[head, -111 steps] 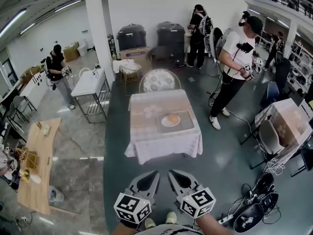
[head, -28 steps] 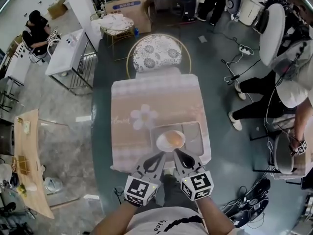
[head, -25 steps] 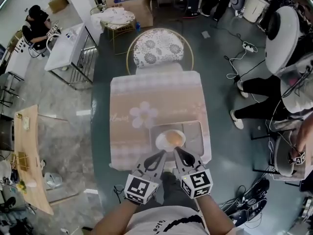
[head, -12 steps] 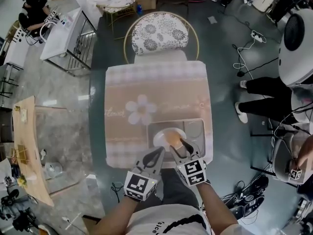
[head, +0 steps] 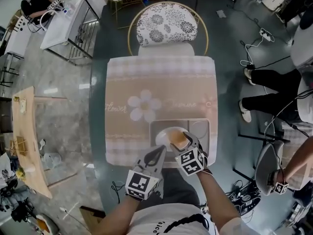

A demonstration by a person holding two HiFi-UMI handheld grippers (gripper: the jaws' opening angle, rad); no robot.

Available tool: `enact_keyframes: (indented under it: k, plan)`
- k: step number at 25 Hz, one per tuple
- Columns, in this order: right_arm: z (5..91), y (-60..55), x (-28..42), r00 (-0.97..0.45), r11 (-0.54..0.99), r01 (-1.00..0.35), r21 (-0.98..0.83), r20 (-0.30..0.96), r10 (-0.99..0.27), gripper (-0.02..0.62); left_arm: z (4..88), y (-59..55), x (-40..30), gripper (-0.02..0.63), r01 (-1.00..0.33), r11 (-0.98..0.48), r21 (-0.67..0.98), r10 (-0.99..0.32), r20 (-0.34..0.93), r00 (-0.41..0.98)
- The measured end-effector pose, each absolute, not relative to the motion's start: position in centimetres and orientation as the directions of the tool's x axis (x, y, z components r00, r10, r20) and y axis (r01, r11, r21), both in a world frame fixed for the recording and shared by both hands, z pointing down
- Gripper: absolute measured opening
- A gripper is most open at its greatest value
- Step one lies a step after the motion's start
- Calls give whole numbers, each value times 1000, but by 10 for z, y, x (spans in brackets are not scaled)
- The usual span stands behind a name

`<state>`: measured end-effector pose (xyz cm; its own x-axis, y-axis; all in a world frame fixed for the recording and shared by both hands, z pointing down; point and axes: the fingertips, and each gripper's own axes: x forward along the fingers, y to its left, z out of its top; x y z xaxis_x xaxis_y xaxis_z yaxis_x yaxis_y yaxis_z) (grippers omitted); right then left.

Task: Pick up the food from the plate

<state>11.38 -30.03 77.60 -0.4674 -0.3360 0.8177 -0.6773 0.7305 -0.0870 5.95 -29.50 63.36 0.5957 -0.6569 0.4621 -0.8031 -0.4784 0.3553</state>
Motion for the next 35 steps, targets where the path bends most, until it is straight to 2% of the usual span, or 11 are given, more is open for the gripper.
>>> enact_keyframes:
  k: [10, 18, 24, 28, 35]
  plan:
    - [820, -300, 108, -388, 799, -597, -73, 898, -208, 304, 646, -296, 47, 5, -819, -440, 368, -669, 475, 572]
    - [818, -300, 111, -398, 763, -635, -120, 897, -190, 304, 645, -288, 42, 5, -826, -439, 355, -671, 481, 564]
    - [769, -309, 108, -565, 613, -727, -310, 777, -277, 304, 635, -277, 36, 5, -823, -450, 346, -680, 464, 567]
    - [722, -308, 98, -676, 512, -719, -471, 646, -355, 304, 621, -268, 30, 5, -821, -462, 337, -689, 446, 571]
    - [643, -281, 68, -744, 509, -668, -543, 487, -458, 304, 588, -239, 13, 5, -804, -502, 319, -690, 412, 595]
